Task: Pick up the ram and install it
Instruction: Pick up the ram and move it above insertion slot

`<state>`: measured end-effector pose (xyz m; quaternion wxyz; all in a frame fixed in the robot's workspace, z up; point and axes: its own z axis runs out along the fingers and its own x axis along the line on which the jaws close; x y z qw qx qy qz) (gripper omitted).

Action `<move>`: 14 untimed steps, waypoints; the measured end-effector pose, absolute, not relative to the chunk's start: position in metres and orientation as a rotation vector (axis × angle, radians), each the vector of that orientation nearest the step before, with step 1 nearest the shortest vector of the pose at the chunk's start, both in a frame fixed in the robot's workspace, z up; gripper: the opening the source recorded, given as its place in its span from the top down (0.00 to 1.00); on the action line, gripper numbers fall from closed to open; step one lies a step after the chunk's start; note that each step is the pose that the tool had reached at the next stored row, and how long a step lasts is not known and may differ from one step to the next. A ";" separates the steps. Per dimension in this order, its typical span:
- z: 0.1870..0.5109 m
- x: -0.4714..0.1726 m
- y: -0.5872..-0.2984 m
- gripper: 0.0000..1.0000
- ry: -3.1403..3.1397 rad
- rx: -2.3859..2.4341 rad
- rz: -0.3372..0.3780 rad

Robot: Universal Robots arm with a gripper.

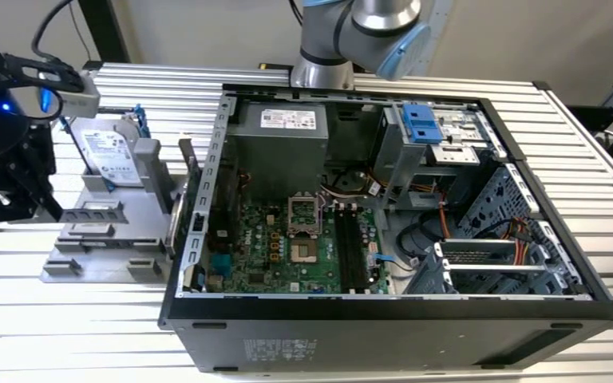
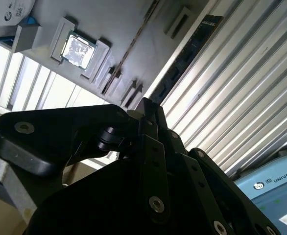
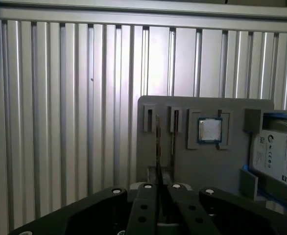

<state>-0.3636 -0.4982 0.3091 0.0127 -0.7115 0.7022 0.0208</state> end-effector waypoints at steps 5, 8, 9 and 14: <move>0.321 -0.364 -0.498 1.00 2.187 -2.216 0.066; 0.330 -0.364 -0.498 1.00 2.187 -2.216 0.067; 0.334 -0.364 -0.498 1.00 2.187 -2.216 0.068; 0.349 -0.364 -0.498 1.00 2.186 -2.215 0.069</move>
